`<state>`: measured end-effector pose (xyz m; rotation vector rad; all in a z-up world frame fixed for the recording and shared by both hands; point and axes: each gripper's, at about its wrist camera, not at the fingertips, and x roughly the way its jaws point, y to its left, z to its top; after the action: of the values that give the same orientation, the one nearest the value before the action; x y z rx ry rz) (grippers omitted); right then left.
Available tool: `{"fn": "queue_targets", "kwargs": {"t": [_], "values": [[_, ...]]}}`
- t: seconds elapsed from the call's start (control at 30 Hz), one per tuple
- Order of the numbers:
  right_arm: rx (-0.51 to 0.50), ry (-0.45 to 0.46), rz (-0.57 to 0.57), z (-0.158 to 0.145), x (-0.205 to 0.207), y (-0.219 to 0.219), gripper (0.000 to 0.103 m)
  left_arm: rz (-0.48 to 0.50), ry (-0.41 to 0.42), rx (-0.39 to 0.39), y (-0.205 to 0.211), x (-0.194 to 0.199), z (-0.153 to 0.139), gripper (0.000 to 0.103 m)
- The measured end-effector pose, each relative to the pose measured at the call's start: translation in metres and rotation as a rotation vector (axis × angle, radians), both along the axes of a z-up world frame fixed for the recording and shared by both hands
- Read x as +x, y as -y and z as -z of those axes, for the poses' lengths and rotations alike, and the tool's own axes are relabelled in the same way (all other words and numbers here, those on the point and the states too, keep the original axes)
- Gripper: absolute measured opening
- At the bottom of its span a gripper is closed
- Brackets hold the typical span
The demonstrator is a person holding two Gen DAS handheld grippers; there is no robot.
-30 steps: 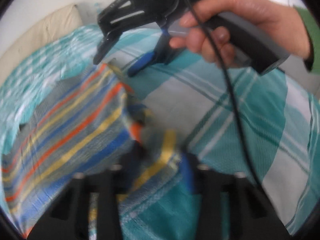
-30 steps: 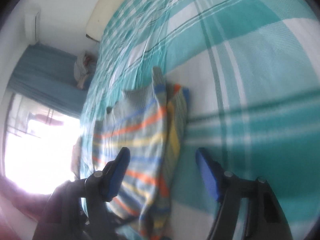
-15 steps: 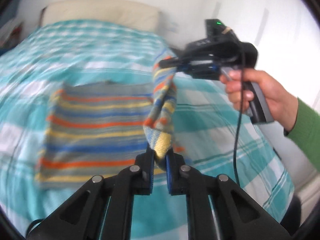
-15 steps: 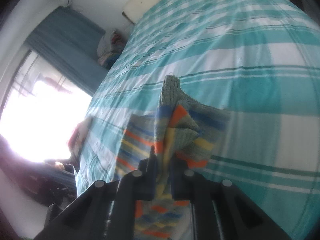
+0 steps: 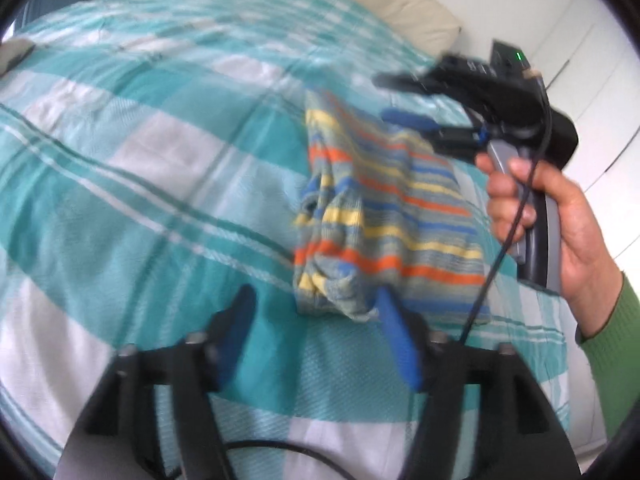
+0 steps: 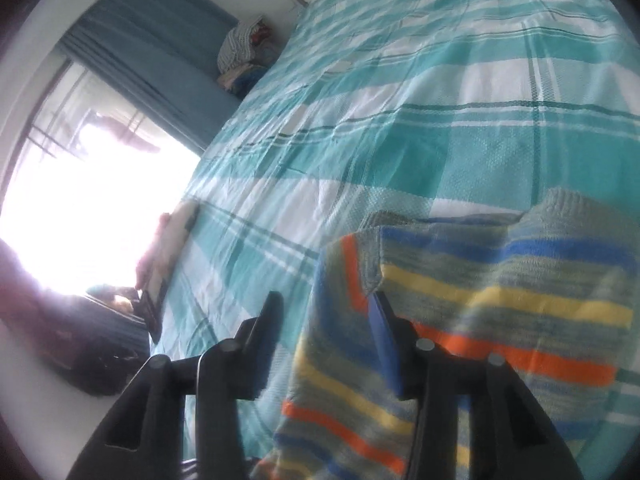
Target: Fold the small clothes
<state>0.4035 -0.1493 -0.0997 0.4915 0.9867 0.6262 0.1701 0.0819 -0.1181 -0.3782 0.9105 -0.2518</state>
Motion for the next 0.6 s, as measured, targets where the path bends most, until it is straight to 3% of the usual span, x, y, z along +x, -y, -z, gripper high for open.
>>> {"fn": "queue_targets", "kwargs": {"t": [0.07,0.17,0.2,0.27,0.33,0.37,0.4,0.43,0.5,0.57,0.6], "values": [[-0.020,0.029,0.010,-0.010,-0.023,0.020,0.046,0.010,0.034,0.007,0.000,0.002,-0.005,0.072],[-0.120,0.091,-0.061,-0.021,-0.077,0.035,0.046,0.004,0.041,0.018,0.000,0.018,-0.005,0.069],[-0.122,0.096,-0.103,-0.018,-0.098,0.036,0.046,-0.004,0.009,0.072,0.004,0.027,0.002,0.055],[-0.135,0.063,-0.157,0.004,-0.135,0.035,0.045,-0.027,-0.079,0.140,0.003,0.040,0.018,0.038],[-0.292,-0.009,-0.155,0.038,-0.156,0.030,0.046,-0.036,-0.105,0.108,-0.004,0.044,0.024,0.041],[-0.362,0.011,-0.134,0.046,-0.171,0.029,0.044,-0.041,-0.109,0.104,-0.006,0.041,0.018,0.048],[-0.370,0.063,-0.107,0.041,-0.186,0.031,0.044,-0.054,-0.112,0.117,-0.008,0.037,0.011,0.062],[-0.366,0.100,-0.077,0.032,-0.200,0.033,0.045,-0.065,-0.096,0.127,-0.011,0.029,0.000,0.069],[-0.333,0.163,-0.016,0.014,-0.233,0.040,0.058,-0.037,-0.040,0.132,-0.012,0.007,-0.018,0.088],[-0.351,0.235,0.056,0.000,-0.267,0.048,0.084,0.007,-0.018,0.175,-0.011,-0.014,-0.035,0.093],[-0.388,0.267,0.098,-0.004,-0.284,0.052,0.086,0.034,-0.018,0.194,-0.010,-0.023,-0.040,0.093]]}}
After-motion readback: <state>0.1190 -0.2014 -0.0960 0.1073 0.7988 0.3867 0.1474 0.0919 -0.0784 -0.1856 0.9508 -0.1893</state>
